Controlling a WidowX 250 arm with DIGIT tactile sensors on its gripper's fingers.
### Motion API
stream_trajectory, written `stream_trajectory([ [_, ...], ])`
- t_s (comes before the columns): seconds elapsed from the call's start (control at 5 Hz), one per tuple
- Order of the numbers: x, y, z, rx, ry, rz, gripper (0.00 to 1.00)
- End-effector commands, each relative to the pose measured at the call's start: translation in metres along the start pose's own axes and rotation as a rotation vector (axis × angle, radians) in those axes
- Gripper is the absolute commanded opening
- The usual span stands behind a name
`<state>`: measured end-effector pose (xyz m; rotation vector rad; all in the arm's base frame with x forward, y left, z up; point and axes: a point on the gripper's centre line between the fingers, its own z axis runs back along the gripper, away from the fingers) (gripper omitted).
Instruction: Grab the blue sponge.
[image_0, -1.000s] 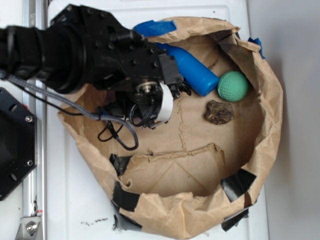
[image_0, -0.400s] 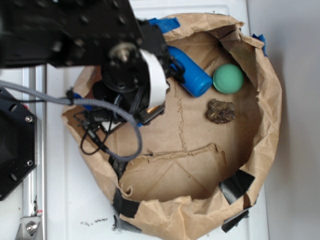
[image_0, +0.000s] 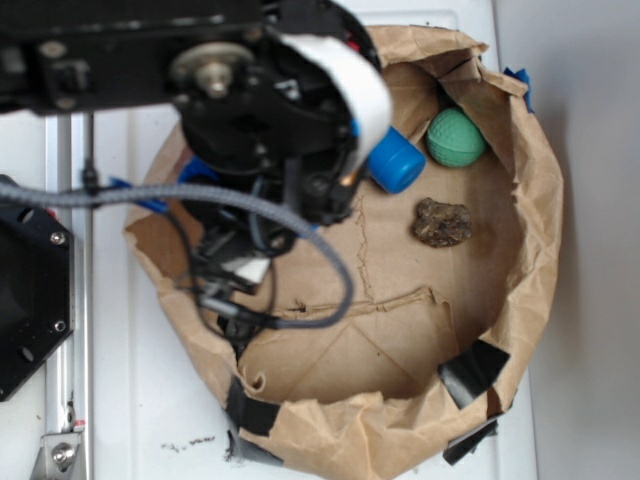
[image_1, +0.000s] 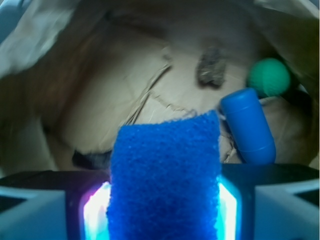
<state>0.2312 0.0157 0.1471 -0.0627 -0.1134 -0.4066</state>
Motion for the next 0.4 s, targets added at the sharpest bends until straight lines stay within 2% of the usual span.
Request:
stream_trajectory([
  [0.0,0.0247,0.0044,0.0141,0.056,-0.117,0.32,0.0],
  [0.2,0.0242,0.004,0.0112,0.042,-0.133,0.393,0.0],
])
